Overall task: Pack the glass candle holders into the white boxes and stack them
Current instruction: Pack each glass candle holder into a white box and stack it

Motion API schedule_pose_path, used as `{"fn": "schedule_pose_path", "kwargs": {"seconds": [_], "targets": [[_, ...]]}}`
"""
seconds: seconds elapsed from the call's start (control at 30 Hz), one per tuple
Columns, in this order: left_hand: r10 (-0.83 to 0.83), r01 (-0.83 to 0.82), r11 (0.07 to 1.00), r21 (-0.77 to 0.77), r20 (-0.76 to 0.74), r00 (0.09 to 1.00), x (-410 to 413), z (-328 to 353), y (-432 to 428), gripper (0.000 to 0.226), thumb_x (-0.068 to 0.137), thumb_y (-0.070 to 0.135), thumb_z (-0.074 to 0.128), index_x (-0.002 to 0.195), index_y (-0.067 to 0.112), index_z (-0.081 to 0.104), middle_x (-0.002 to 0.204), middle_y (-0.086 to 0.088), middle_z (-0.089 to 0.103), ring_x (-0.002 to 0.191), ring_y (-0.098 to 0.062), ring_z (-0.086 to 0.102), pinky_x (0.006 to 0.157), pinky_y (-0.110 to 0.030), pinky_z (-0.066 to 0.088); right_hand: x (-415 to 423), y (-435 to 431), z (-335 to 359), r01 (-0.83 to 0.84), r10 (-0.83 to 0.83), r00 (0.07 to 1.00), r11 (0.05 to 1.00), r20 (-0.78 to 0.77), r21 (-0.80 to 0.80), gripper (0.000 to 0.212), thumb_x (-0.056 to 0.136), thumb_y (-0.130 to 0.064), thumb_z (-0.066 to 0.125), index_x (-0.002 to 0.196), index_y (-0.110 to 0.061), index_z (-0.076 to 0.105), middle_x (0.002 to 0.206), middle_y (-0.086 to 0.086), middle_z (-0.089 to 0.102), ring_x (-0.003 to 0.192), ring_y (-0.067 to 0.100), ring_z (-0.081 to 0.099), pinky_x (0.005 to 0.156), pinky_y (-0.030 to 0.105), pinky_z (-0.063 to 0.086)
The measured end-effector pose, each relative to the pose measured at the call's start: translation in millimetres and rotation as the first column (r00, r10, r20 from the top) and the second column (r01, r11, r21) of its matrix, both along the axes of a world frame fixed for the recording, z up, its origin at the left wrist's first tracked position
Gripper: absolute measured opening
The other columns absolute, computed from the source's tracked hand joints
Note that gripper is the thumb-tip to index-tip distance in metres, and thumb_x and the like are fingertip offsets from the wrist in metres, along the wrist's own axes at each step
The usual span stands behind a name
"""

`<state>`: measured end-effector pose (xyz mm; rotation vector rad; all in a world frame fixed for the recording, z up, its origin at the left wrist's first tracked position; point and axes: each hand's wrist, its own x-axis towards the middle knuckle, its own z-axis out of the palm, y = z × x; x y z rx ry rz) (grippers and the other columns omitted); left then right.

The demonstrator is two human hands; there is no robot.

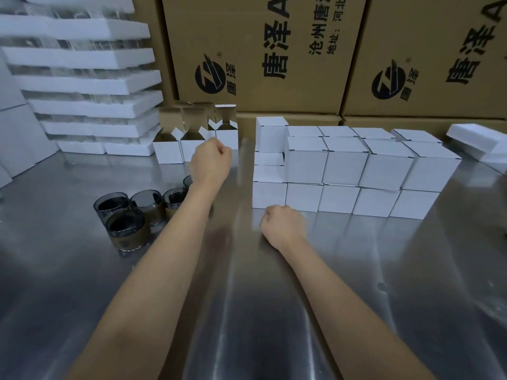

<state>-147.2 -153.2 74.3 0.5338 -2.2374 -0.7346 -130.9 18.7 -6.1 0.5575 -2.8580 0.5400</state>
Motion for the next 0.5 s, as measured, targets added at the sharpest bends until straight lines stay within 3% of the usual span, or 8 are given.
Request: {"fn": "schedule_pose_path", "kwargs": {"seconds": [0.17, 0.23, 0.33, 0.5], "targets": [[0.071, -0.036, 0.984, -0.172, 0.204, 0.976, -45.5, 8.5, -9.7, 0.024, 0.095, 0.016, 0.045, 0.107, 0.003, 0.061, 0.112, -0.013, 0.060, 0.088, -0.030, 0.060, 0.071, -0.033, 0.040, -3.0, -2.6, 1.3, 0.033, -0.033, 0.999, 0.999, 0.040, 0.001, 0.020, 0.089, -0.016, 0.040, 0.080, -0.013, 0.057, 0.089, 0.011, 0.065, 0.077, 0.030, 0.049, 0.065, 0.032, 0.030], [0.119, -0.013, 0.951, -0.310, 0.325, 0.938, -61.3, 11.2, -18.7, 0.029, 0.095, 0.016, 0.047, 0.118, 0.002, 0.057, 0.126, -0.016, 0.053, 0.097, -0.032, 0.060, 0.070, -0.032, 0.038, -4.0, -2.8, 0.5, 0.041, -0.041, 0.998, 0.999, 0.038, 0.000, 0.018, 0.089, -0.016, 0.041, 0.078, -0.014, 0.055, 0.089, 0.011, 0.065, 0.073, 0.028, 0.044, 0.065, 0.032, 0.030], [0.208, 0.020, 0.880, -0.474, 0.422, 0.882, -81.5, 14.5, -32.3, 0.033, 0.095, 0.020, 0.049, 0.124, 0.005, 0.054, 0.131, -0.015, 0.047, 0.103, -0.030, 0.058, 0.072, -0.033, 0.038, -5.4, -2.1, 0.1, 0.030, -0.029, 0.999, 0.999, 0.040, -0.013, 0.017, 0.088, -0.015, 0.041, 0.075, -0.014, 0.050, 0.086, 0.012, 0.064, 0.071, 0.029, 0.042, 0.065, 0.032, 0.030], [0.293, -0.032, 0.885, -0.465, 0.502, 0.813, -104.6, 8.4, -59.1, 0.039, 0.095, 0.021, 0.054, 0.131, 0.005, 0.051, 0.133, -0.015, 0.044, 0.110, -0.029, 0.057, 0.083, -0.033, 0.043, -7.9, -2.1, -1.2, 0.012, -0.012, 0.999, 1.000, 0.033, -0.019, 0.016, 0.089, -0.015, 0.040, 0.075, -0.014, 0.049, 0.075, 0.008, 0.054, 0.071, 0.030, 0.041, 0.063, 0.032, 0.029]]}}
